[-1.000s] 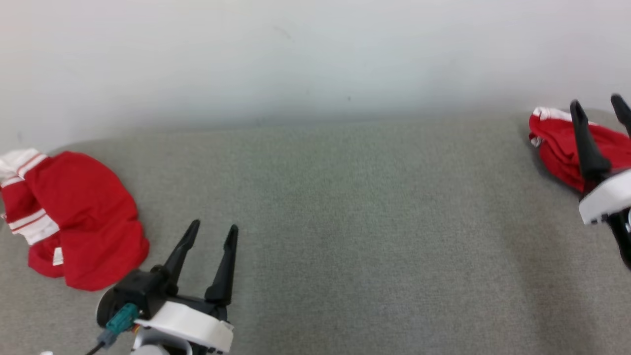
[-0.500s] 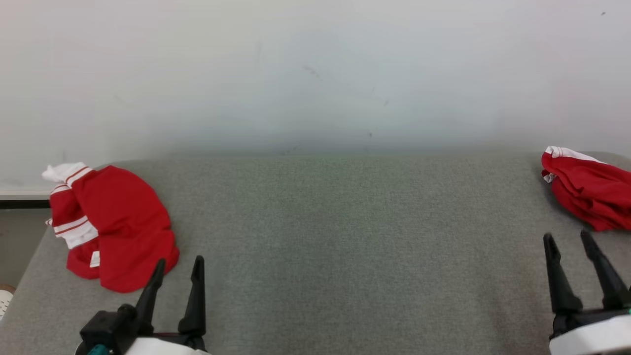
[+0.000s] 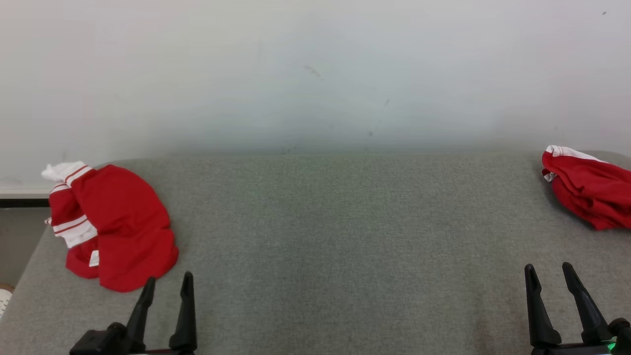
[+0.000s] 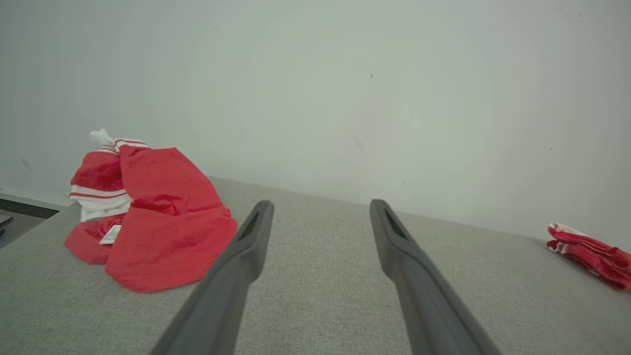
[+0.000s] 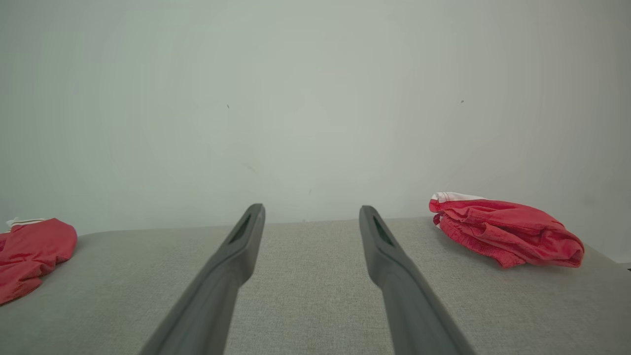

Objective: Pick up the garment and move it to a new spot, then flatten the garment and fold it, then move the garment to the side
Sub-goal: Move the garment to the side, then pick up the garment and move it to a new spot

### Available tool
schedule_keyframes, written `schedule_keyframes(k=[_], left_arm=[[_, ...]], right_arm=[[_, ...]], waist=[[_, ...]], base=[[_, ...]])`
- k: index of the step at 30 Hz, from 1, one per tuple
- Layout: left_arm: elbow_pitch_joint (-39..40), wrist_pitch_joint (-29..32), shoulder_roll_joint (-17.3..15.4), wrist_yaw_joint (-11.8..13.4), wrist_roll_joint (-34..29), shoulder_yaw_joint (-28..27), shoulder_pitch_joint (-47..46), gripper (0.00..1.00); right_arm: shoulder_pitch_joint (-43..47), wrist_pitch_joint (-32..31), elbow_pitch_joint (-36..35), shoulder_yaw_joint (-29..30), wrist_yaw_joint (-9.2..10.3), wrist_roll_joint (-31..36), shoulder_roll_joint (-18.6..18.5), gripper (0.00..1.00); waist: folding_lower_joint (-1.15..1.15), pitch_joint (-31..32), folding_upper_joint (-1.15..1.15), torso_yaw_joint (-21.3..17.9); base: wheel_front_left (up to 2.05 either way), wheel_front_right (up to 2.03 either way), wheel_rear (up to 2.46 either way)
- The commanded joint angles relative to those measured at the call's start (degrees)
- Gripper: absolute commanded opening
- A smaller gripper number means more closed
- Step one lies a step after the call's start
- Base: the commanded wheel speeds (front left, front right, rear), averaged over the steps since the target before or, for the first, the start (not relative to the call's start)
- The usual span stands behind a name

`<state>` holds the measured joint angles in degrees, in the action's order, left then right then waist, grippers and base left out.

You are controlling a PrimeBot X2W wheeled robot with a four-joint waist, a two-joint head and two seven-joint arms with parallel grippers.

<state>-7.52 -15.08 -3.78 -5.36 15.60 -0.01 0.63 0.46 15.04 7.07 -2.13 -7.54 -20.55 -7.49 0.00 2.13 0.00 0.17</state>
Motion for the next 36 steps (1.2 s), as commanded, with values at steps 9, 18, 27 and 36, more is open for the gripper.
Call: schedule_keyframes(k=[9, 18, 27, 36], left_arm=[[-0.78, -0.11, 0.59, -1.25, -1.69, -1.06, -0.91, 1.00], [-1.86, -0.09, 0.70, -1.58, -3.21, -1.68, -1.64, 1.00], [-3.29, -0.08, 0.76, -1.01, -4.16, -1.99, -2.91, 1.00], [-5.03, -0.08, 0.75, -1.00, -5.14, -2.43, -3.89, 1.00]], right_arm=[[-0.67, -0.35, -0.21, -1.03, 0.11, -0.38, 1.08, 1.00], [-1.47, -0.25, 0.25, -3.65, 0.11, -1.71, 1.31, 1.00], [-2.56, 0.05, 2.29, -7.57, 0.11, -2.71, 2.14, 1.00], [-3.83, 0.15, 3.98, -10.44, 0.11, -3.68, 2.54, 1.00]], waist=[[0.00, -0.35, 0.00, -0.31], [0.00, -0.19, 0.00, 3.16], [0.00, 0.63, 0.00, 11.86], [0.00, 0.77, 0.00, 19.22]], base=[[0.00, 0.00, 0.00], [0.00, 0.00, 0.00], [0.00, 0.00, 0.00], [0.00, 0.00, 0.00]])
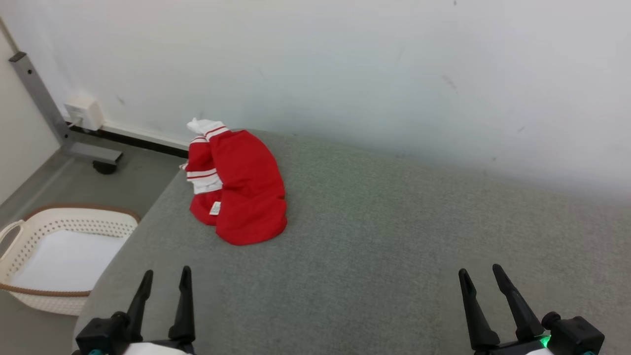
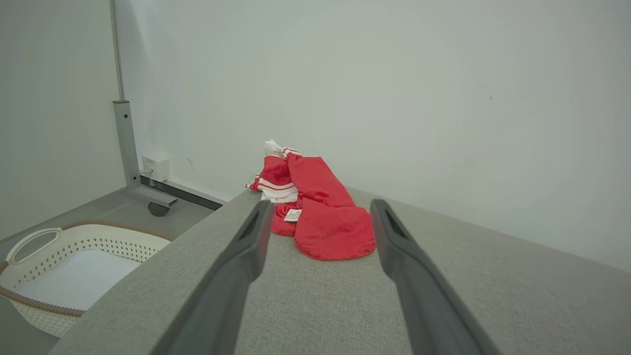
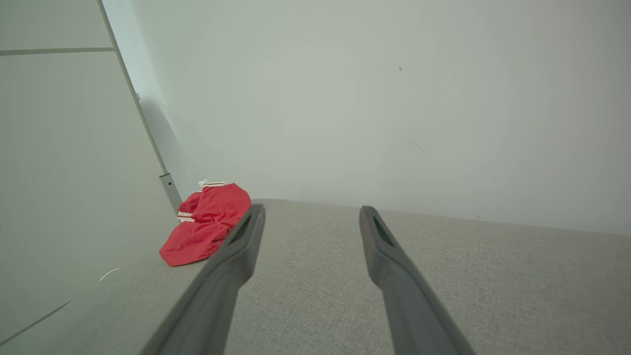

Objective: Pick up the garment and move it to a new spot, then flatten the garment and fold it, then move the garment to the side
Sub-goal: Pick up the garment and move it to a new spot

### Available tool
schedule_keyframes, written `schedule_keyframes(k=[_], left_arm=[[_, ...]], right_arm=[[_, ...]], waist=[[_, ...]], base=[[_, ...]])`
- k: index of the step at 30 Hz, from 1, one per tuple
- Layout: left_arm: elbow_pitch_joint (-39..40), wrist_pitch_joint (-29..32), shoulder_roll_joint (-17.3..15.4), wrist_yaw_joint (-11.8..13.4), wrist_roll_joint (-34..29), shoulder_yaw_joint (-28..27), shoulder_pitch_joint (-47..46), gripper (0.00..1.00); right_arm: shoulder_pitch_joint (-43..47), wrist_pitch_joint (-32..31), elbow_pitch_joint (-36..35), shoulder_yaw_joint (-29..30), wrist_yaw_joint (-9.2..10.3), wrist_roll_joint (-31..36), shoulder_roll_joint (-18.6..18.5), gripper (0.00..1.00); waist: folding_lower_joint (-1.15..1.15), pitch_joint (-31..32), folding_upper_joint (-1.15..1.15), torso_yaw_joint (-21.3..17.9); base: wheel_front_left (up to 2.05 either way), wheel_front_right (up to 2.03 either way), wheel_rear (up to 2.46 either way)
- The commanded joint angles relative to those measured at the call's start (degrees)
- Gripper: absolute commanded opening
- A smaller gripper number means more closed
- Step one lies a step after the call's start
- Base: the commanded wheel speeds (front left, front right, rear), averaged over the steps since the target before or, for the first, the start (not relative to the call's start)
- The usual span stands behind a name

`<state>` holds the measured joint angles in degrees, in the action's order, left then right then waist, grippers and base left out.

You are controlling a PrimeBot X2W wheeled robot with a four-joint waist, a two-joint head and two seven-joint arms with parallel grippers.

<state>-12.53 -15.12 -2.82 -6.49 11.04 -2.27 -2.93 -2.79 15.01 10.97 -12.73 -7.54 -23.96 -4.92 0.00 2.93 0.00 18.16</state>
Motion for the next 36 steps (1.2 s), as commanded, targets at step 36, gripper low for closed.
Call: schedule_keyframes(k=[36], left_arm=[[-24.66, 29.40, -18.31, -0.12, 6.75, -5.53, -32.39, 1.00]], right_arm=[[-10.35, 0.19, -1.25, -6.27, 0.11, 2.50, 1.03, 1.00]], waist=[[0.00, -17.02, 0.00, -17.39]], base=[[0.00, 0.00, 0.00]])
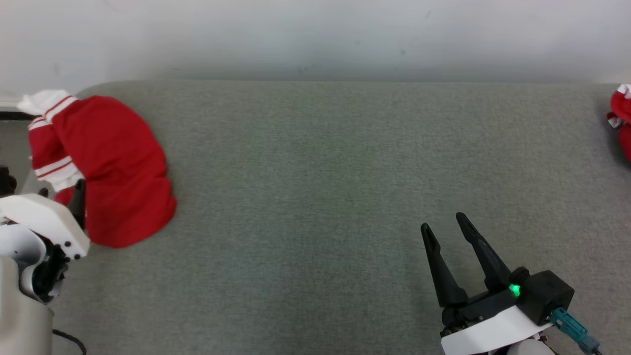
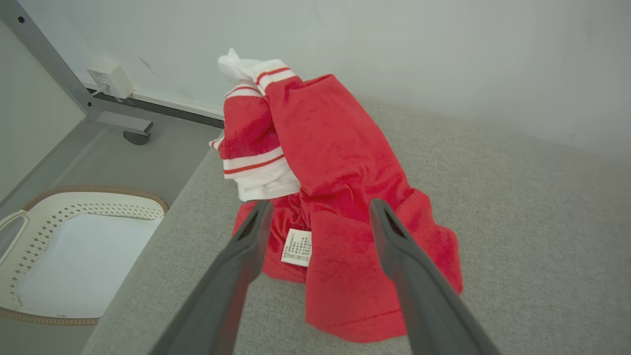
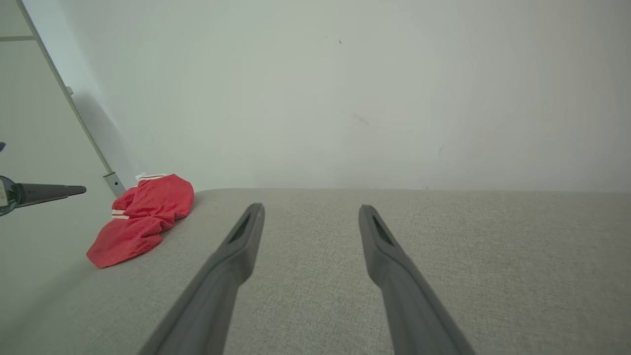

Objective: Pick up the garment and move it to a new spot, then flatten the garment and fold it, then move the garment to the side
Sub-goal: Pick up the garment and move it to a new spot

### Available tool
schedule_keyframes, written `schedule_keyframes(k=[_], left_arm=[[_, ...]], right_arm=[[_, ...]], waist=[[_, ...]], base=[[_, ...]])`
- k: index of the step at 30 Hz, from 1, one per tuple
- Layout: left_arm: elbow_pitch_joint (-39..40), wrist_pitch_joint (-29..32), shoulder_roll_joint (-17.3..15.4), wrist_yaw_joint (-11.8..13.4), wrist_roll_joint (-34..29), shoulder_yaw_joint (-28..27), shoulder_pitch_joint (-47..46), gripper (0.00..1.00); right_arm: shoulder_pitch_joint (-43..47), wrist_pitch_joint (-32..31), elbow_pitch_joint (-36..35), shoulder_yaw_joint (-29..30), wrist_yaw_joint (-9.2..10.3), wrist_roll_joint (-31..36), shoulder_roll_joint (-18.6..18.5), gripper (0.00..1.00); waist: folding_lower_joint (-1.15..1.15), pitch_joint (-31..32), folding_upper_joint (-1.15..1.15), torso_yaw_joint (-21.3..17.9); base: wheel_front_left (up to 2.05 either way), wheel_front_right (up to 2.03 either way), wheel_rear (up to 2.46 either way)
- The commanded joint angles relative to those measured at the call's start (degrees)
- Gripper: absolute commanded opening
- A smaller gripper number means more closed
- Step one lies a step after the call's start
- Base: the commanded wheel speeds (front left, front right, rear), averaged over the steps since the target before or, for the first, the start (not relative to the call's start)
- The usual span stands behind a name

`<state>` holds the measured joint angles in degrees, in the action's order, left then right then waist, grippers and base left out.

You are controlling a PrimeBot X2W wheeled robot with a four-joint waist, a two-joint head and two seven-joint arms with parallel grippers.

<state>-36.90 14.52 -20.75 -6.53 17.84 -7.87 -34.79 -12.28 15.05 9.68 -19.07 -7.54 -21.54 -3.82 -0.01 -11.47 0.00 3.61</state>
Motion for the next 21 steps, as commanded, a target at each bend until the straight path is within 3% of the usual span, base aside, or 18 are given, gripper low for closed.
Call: schedule_keyframes(k=[1, 10, 16, 17, 18, 19, 20, 21], left_arm=[[-2.21, -0.72, -0.94, -0.23, 0.17, 0.05, -0.92, 1.00], [-18.44, -1.49, -2.69, -0.43, 3.12, -1.02, -3.06, 1.00], [-26.81, 5.07, -1.59, -0.93, 4.45, 1.50, -2.58, 1.00], [-27.15, 5.00, -1.70, -0.98, 4.80, 1.72, -2.85, 0.75], [-27.15, 5.00, -1.70, -0.98, 4.80, 1.72, -2.85, 0.75], [-26.99, 4.28, -1.61, -1.00, 5.27, 2.05, -3.16, 0.42], [-26.69, 3.43, -1.59, -1.00, 5.94, 2.36, -3.48, 0.00], [-26.38, 2.70, -1.68, -1.00, 6.56, 2.73, -3.69, 0.00]], right_arm=[[-1.09, 0.16, 0.12, 0.01, 0.11, 0.15, -0.01, 1.00], [-2.95, 0.17, 0.34, -0.52, 0.11, 0.40, 0.45, 1.00], [-2.91, 0.17, 0.70, -0.16, 0.11, 0.24, 0.65, 1.00], [-2.83, 0.17, 0.79, -0.03, 0.11, 0.24, 0.68, 1.00], [-2.83, 0.17, 0.79, -0.03, 0.11, 0.24, 0.68, 1.00], [-2.68, 0.17, 0.91, 0.11, 0.11, 0.24, 0.70, 1.00], [-2.54, 0.17, 1.00, 0.20, 0.11, 0.17, 0.73, 1.00], [-2.44, 0.17, 1.06, 0.26, 0.11, 0.07, 0.75, 1.00]], waist=[[0.01, -3.11, 0.00, -3.53], [0.01, -6.33, 0.00, -8.62], [0.01, -6.23, 0.00, -9.46], [0.01, -5.99, 0.00, -9.40], [0.01, -5.99, 0.00, -9.40], [0.01, -5.66, 0.00, -9.29], [0.01, -5.27, 0.00, -9.15], [0.01, -4.81, 0.00, -8.98]], base=[[0.00, 0.00, 0.00], [0.00, 0.00, 0.00], [0.00, 0.00, 0.00], [0.00, 0.00, 0.00], [0.00, 0.00, 0.00], [0.00, 0.00, 0.00], [0.00, 0.00, 0.00], [0.00, 0.00, 0.00]])
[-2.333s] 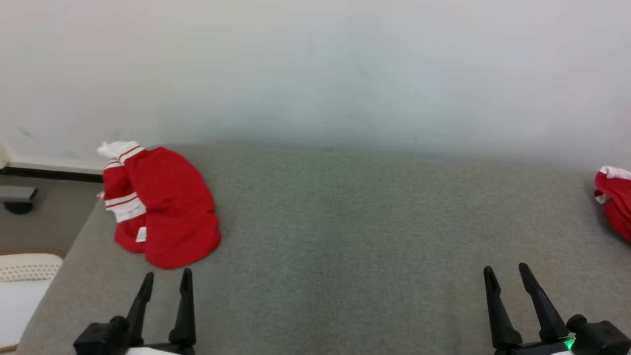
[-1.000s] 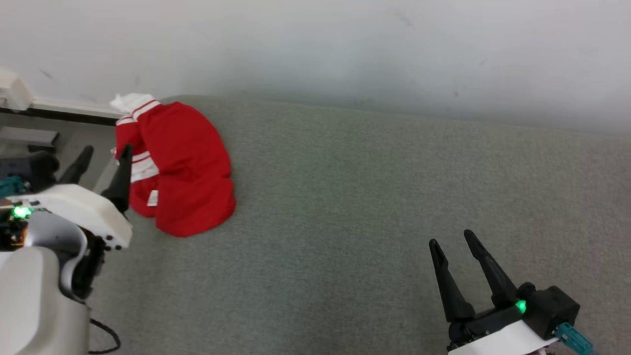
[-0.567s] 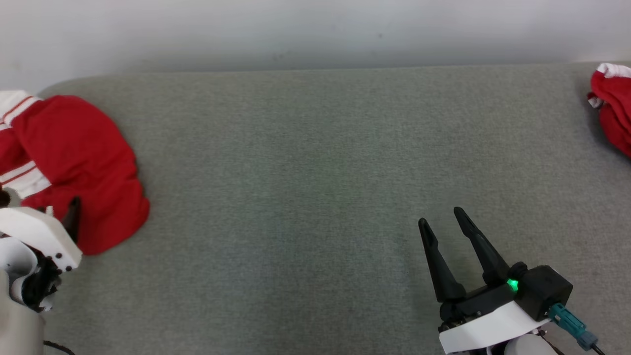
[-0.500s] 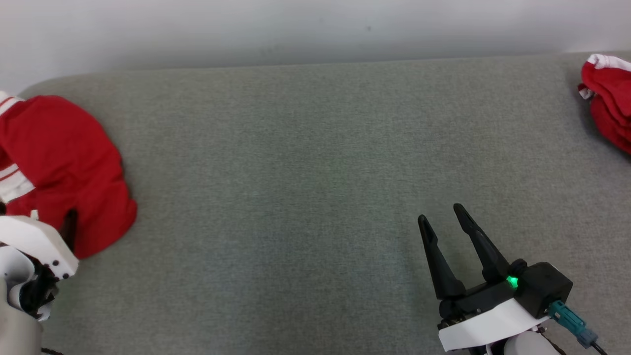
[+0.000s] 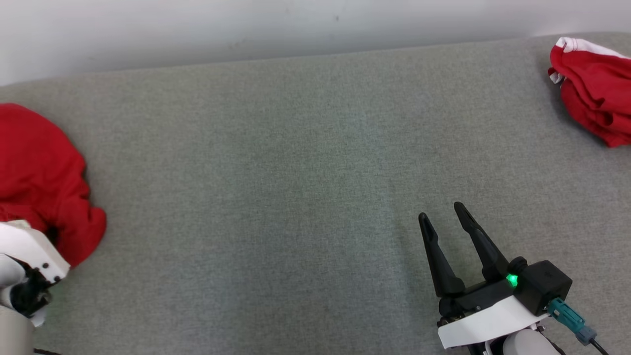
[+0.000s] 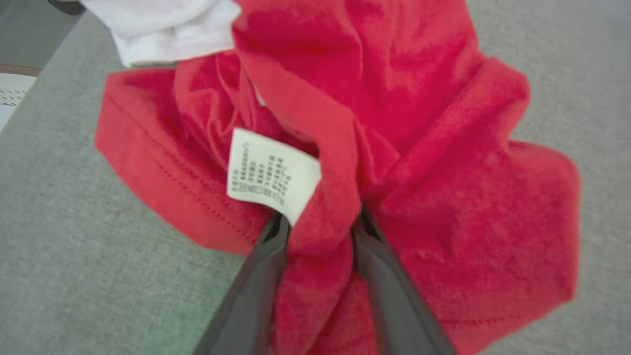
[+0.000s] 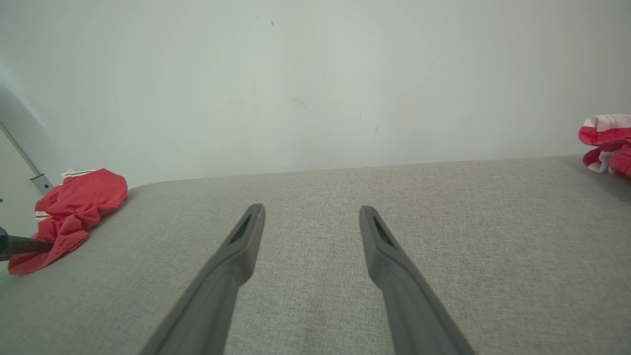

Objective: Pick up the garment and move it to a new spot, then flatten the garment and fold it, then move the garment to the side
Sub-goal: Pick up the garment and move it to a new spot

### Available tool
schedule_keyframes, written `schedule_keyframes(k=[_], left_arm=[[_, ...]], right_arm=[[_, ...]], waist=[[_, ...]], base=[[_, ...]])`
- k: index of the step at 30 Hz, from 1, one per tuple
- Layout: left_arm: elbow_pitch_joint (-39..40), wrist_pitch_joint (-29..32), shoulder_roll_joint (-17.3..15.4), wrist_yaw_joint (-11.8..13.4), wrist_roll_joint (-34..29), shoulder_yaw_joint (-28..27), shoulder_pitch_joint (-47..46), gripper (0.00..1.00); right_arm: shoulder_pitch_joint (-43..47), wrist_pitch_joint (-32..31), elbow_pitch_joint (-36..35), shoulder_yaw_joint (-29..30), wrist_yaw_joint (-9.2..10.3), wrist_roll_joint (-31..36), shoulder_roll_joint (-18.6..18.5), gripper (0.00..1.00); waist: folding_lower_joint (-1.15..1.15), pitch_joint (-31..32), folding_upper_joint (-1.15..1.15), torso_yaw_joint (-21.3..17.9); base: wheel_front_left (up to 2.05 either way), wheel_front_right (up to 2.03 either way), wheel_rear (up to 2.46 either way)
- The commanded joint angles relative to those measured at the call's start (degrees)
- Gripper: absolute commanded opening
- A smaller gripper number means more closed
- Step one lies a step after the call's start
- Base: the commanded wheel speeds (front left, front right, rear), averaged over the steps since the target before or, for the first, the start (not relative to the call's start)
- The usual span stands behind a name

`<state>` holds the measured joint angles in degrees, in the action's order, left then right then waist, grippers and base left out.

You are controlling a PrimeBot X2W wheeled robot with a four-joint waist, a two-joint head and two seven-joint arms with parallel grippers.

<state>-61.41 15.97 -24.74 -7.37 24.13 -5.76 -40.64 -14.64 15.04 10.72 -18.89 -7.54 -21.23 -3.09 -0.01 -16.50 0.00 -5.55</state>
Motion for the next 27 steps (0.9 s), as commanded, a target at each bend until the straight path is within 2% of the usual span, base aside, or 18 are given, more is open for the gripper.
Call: schedule_keyframes(k=[1, 5, 13, 21, 27], left_arm=[[-1.46, 0.13, 1.93, -0.16, 0.73, 0.74, 1.94, 0.00], [-0.11, -2.87, 0.75, -0.07, 1.99, 2.57, 2.09, 0.00], [7.11, -4.78, -1.73, -0.05, 4.32, 11.94, 3.44, 0.00], [19.37, -4.29, -3.74, -0.07, 6.53, 21.01, 3.54, 0.00], [31.12, -1.82, -2.67, -0.07, 8.87, 24.96, 4.05, 0.00]], right_arm=[[0.02, 0.18, 0.12, 0.11, 0.11, -0.31, 0.04, 1.00], [0.84, 0.18, 0.77, -0.45, 0.11, -0.93, 0.08, 1.00], [3.48, 0.18, 1.37, 0.21, 0.12, -2.30, 0.10, 1.00], [6.05, 0.18, 1.05, 2.12, 0.11, -2.43, -0.50, 1.00], [6.91, 0.18, 0.71, 3.22, 0.11, -2.48, -0.96, 1.00]], waist=[[0.01, 0.79, 0.00, 0.38], [0.01, 4.40, 0.00, 0.85], [0.01, 11.58, 0.00, 1.76], [0.01, 16.53, 0.00, 1.92], [0.01, 18.30, 0.00, 0.26]], base=[[0.00, 0.00, 0.00], [0.00, 0.00, 0.00], [0.00, 0.00, 0.00], [0.00, 0.00, 0.00], [0.00, 0.00, 0.00]])
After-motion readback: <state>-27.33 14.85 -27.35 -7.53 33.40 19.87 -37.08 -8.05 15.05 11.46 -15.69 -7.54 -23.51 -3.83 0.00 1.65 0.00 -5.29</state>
